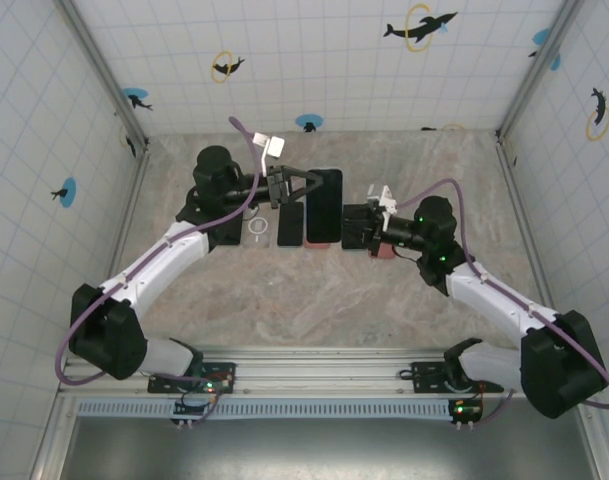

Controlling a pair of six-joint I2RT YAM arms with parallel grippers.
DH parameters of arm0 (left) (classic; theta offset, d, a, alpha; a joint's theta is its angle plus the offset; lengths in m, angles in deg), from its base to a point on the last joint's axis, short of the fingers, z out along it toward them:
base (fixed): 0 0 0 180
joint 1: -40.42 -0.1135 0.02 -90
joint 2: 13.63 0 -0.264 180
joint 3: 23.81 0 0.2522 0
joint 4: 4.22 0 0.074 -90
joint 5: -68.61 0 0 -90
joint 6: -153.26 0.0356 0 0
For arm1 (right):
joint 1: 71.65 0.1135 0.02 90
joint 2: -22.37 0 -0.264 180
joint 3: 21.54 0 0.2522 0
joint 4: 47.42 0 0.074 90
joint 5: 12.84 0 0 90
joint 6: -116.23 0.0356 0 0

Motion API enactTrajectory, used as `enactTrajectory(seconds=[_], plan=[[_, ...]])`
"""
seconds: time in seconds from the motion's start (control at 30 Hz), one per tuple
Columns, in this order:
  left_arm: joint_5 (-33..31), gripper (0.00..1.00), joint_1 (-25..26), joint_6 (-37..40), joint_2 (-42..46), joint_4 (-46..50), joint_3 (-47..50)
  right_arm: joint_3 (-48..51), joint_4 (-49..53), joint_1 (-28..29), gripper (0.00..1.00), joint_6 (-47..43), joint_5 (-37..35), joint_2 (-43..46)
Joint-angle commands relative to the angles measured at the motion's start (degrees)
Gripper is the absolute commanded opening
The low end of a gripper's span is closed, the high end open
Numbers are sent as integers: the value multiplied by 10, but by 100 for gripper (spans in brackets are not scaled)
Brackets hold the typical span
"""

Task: Take the phone out of the phone case

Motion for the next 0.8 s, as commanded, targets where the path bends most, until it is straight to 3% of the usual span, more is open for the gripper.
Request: enactTrajectory(seconds=[0.0, 0.17, 0.37, 0.57, 0.77], plan=[[-108, 0, 6, -122, 7, -102, 30, 11, -146, 4, 35, 134, 24, -5], [-202, 0, 7, -221, 28, -178, 78, 33, -238, 2, 42, 303, -18, -25], [-285, 0, 7, -272, 40, -202, 105, 51, -346, 15, 43, 478, -46, -59], [-337, 0, 8, -327, 32, -203, 119, 54, -360, 34, 42, 575, -99, -74], [-326, 0, 13, -353, 14, -208, 113, 56, -363, 37, 34, 630, -142, -78]])
